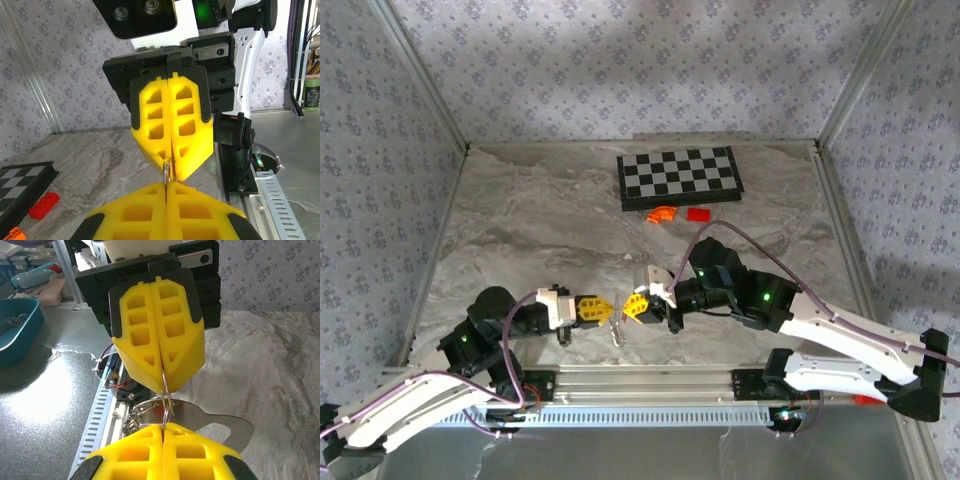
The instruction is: Put the keys on the keyring
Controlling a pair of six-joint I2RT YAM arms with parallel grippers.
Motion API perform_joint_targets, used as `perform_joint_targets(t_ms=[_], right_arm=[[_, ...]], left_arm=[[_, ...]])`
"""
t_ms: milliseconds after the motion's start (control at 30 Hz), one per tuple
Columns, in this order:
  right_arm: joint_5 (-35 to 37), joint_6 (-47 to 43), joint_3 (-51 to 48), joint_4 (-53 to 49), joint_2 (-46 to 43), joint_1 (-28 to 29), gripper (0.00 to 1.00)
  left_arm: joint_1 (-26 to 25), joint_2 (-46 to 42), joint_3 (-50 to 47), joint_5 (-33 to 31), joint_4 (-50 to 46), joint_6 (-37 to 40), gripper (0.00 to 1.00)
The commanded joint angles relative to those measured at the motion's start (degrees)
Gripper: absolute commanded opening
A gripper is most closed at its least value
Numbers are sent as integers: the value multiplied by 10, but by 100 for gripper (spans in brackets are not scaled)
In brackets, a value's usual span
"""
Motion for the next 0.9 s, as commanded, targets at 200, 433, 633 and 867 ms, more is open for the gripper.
perform_joint_targets(t_ms=[200,433,633,867], right_arm=[[24,-39,43,-23,2,12,0],[55,-61,55,-49,6,25,0],[89,-80,63,-64,9,41,0],[124,-99,70,-76,13,56,0]], left_arm=[[-4,34,41,-5,-34,7,0],[-5,45,52,-16,-48,8,0],[-5,52,57,-18,-54,8,0],[-5,54,59,-16,-58,7,0]])
